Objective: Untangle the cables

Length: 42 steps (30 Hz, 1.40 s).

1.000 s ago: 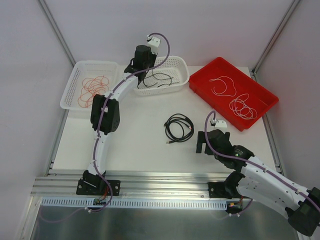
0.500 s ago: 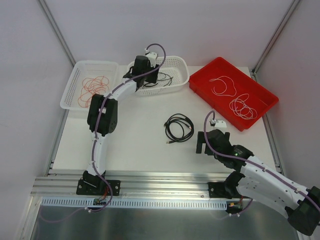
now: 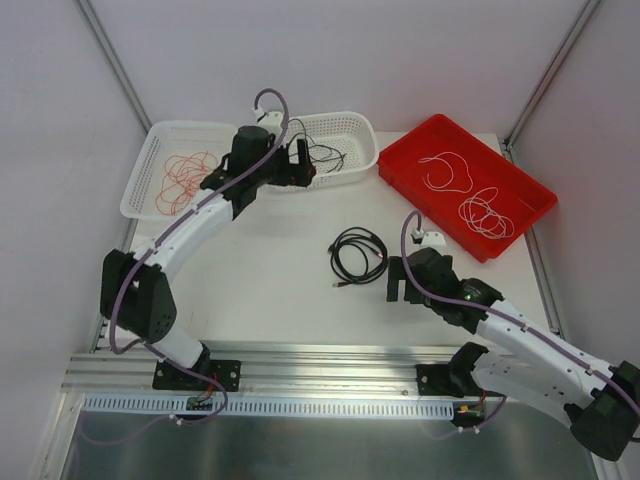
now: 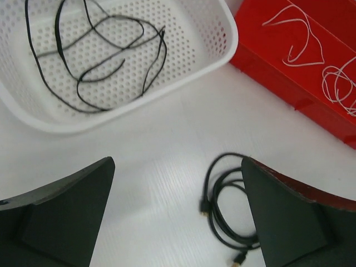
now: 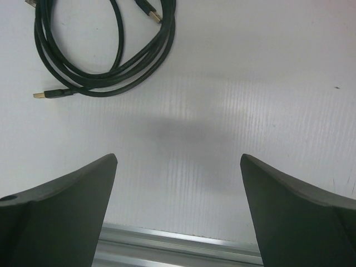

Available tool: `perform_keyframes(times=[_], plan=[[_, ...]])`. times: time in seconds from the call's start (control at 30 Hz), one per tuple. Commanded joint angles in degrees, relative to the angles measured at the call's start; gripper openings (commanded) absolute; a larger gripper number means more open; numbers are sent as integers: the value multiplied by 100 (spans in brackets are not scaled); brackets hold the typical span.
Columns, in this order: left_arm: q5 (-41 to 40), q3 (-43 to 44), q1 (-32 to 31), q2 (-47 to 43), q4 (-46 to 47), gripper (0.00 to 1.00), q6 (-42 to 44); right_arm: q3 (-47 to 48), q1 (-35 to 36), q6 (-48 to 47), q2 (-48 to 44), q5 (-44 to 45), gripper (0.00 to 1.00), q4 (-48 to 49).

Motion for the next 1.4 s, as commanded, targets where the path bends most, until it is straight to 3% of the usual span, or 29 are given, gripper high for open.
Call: perform_keyframes(times=[0.0,0.17,0.27,0.43,0.67,0.9,1.13,1.23,1.37], plan=[[-168,-812,8,-715,-966,99,-740,552,-67,-282,418,-191,97,164],[-212,-1718,17,-1884,-2029,99,-680,1176,-296,-676,1236,-428,92,323],[-396,-1903,34,-2394,-2626,99,-293,1554,-322,-1141,1868,-813,84,630],[-1178,-2439,96,-2992,-2779,99,164,2300,-322,-1618,3158,-1289,65,973],[-1460,-2879,122,-2572,-2822,99,244,3021,-322,-1680,4705,-1992,45,1439],[-1680,-2897,122,-2475,-2910,99,218,3427,-252,-1662,5498,-2555,37,1615],[-1548,-2879,131,-2457,-2910,99,191,3471,-164,-1583,5930,-2626,34,1580],[-1636,-2888,122,-2475,-2910,99,191,3428,-112,-1574,5948,-2547,27,1536],[-1732,-2897,122,-2484,-2910,99,200,3401,-15,-1557,5590,-2337,8,1326]])
